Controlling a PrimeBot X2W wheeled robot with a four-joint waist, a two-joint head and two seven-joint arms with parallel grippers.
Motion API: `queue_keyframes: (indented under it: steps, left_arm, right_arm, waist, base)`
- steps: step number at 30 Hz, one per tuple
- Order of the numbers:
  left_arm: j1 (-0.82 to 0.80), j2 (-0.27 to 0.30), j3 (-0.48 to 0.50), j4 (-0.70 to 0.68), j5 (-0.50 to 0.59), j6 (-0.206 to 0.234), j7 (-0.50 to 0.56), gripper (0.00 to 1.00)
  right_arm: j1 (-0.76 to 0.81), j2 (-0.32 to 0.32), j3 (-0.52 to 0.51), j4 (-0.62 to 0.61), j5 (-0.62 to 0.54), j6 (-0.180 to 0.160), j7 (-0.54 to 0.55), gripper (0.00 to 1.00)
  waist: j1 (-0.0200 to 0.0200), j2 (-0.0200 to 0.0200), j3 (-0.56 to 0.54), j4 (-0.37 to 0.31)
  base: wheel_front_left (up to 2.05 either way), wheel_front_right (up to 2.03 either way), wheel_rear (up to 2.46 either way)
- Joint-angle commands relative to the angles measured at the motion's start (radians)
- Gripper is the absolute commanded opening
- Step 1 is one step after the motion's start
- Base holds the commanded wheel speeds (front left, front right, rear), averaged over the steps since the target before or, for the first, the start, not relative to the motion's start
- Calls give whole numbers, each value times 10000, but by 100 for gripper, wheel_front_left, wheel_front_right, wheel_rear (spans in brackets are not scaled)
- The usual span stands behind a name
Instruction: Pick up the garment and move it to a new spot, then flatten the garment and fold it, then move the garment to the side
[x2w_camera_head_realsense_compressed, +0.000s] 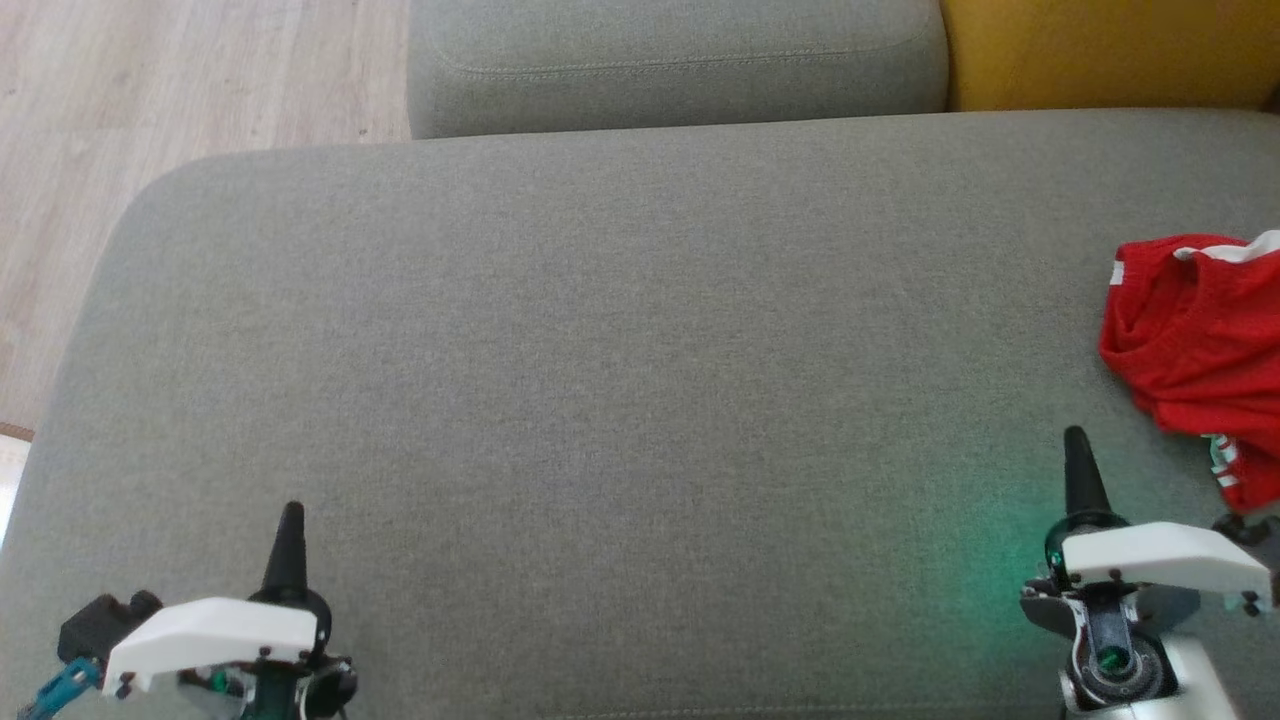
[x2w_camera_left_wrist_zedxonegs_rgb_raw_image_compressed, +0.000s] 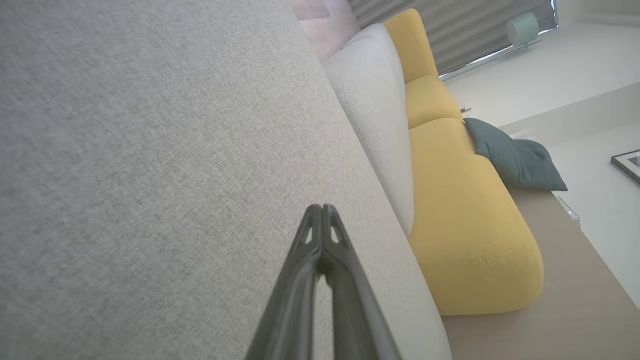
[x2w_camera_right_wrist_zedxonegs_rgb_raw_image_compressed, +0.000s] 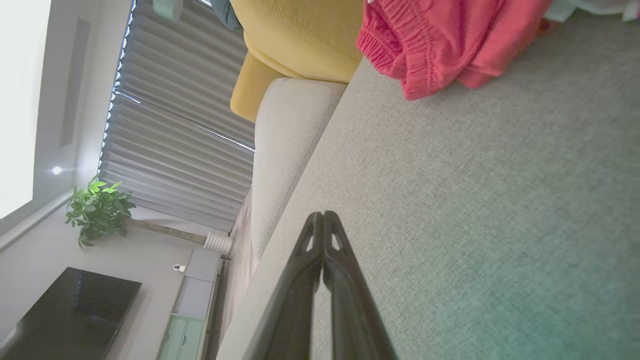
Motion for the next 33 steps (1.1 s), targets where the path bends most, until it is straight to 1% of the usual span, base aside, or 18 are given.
queue_keyframes:
  steps: [1,33]
  left_arm:
    - [-604,158,264,-403,-368,-103,82,0]
    - [-912,217,624,-785,-3921,-601,994,0]
  right_arm:
    - [-229,-38,47,-491,382,28,86,0]
    - [105,-25,-431,-1634,3888,39,977,0]
  waist:
    - [0,0,-8,4]
    - [0,0,-130,56]
  base:
    - [0,0,0]
    - [0,0,0]
